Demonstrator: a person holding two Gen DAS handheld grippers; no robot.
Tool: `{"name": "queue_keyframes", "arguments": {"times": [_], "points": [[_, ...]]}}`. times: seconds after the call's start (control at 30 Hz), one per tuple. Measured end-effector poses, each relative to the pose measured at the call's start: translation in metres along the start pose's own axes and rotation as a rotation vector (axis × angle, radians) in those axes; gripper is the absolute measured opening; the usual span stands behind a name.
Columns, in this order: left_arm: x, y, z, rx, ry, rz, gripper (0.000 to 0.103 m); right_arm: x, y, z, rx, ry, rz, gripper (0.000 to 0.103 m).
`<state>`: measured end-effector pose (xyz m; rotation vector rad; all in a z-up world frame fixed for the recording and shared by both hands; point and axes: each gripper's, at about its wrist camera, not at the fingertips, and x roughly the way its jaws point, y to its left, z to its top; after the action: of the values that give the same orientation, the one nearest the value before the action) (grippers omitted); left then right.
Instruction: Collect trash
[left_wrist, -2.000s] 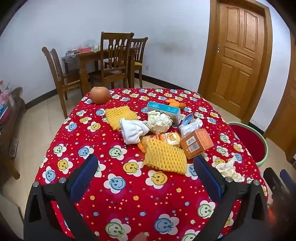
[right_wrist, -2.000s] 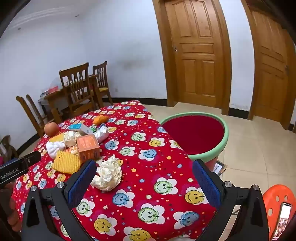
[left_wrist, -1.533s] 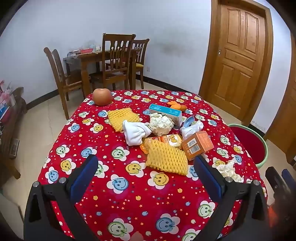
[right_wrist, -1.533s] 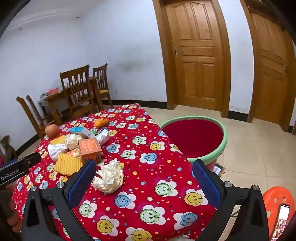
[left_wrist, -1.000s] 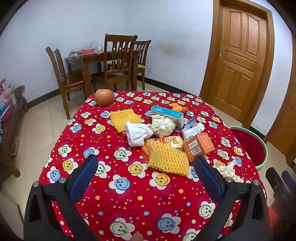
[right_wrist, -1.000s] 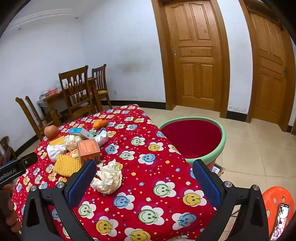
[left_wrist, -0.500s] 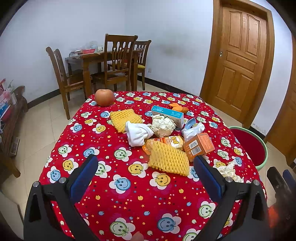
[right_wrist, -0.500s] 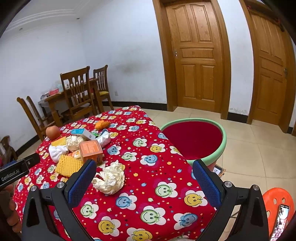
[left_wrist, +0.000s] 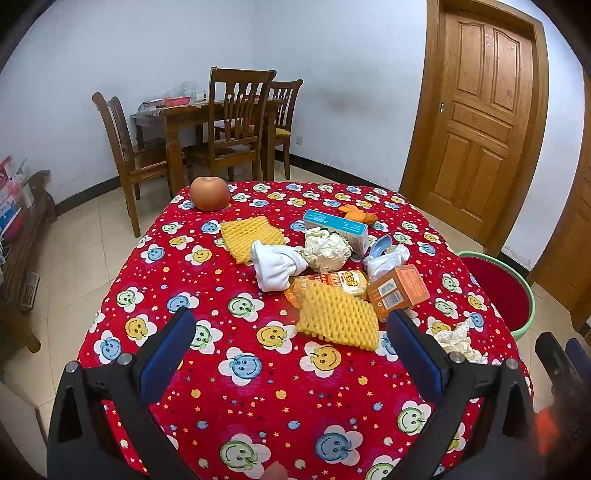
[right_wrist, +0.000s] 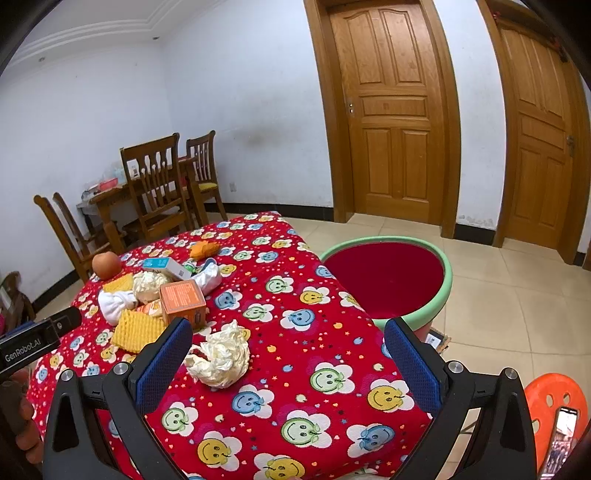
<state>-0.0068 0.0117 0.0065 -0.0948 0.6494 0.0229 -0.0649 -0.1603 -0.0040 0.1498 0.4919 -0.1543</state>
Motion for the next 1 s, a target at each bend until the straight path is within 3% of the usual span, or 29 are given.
{"name": "queue_keyframes", "arguments": {"times": [1.0], "points": [[-0.0011,0.0052,-0.0016,-0.004,0.006,0.004,0.101,0.0063,0.004,-0.0074,-0.01,0.023,0.003,0.103]]}}
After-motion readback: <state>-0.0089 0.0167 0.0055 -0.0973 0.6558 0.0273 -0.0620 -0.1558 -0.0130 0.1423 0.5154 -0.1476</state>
